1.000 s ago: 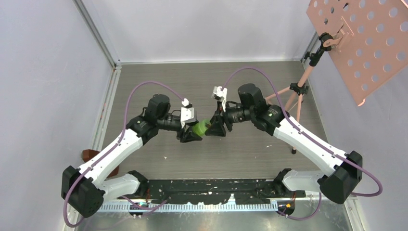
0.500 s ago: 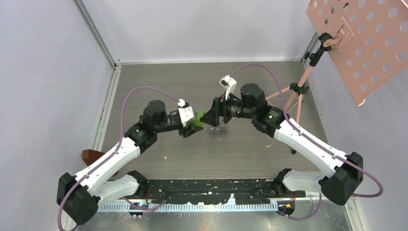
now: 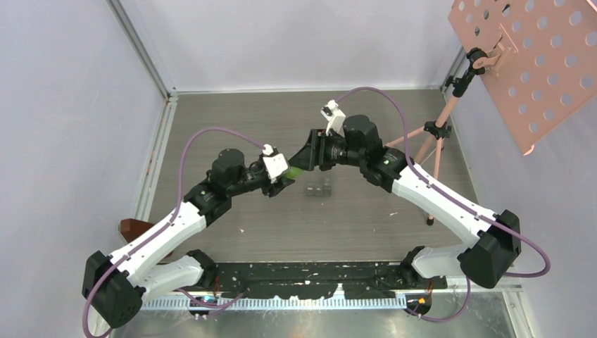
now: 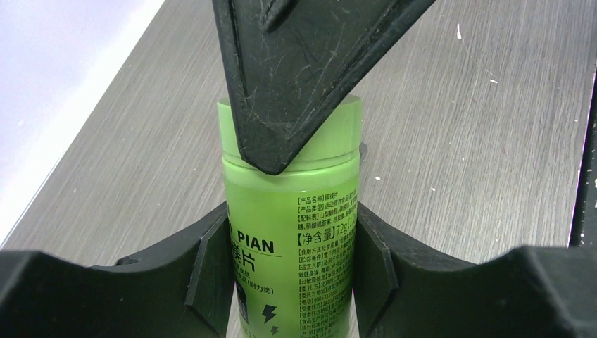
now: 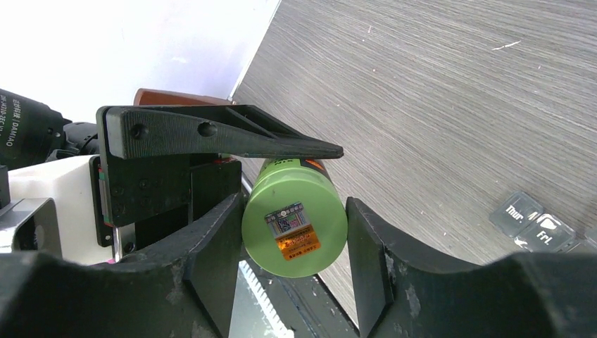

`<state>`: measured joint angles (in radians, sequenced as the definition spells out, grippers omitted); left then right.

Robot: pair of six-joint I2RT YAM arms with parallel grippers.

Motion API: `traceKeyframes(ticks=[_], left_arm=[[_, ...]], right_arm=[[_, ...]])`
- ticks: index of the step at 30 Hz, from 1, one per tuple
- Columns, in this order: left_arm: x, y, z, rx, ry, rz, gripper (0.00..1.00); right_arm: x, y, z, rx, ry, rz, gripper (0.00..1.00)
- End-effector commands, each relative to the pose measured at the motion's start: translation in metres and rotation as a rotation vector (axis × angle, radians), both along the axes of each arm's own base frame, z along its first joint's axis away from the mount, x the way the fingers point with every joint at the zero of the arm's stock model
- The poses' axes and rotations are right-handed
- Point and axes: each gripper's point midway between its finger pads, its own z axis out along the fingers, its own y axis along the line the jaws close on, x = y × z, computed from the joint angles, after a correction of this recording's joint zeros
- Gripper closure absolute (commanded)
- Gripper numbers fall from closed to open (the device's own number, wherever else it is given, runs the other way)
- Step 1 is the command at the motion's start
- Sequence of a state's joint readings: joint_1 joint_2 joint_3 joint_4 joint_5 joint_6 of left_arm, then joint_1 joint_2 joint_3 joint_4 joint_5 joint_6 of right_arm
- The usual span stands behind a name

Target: Sort the pills into containers

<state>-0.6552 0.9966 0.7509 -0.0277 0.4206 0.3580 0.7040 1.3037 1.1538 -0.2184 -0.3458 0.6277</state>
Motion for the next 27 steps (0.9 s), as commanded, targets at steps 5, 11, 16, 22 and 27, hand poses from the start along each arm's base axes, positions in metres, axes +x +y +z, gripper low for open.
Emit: traceKeyframes(ticks=[5, 11, 16, 22, 27], left_arm=[[-0.019, -0.017, 0.025, -0.045, -0.057, -0.137, 1.00], [-0.044, -0.023, 0.015, -0.004, 0.045, -0.274, 1.00], [-0.068, -0.025, 0.014, 0.014, 0.135, -0.409, 1.00], [-0.105, -0.022, 0.021, 0.012, 0.276, -0.631, 1.00], [-0.097, -0.024, 0.019, 0.030, 0.287, -0.606, 1.00]], right_arm=[[-0.005, 0.005, 0.020, 0.013, -0.169, 0.143, 0.80], [-0.032, 0.008, 0.022, 0.007, -0.440, 0.462, 0.77], [-0.055, 0.008, 0.027, 0.050, -0.644, 0.675, 0.77], [-0.075, 0.001, 0.040, 0.082, -0.930, 0.834, 0.85], [-0.069, 0.001, 0.058, 0.081, -0.954, 0.773, 0.57]])
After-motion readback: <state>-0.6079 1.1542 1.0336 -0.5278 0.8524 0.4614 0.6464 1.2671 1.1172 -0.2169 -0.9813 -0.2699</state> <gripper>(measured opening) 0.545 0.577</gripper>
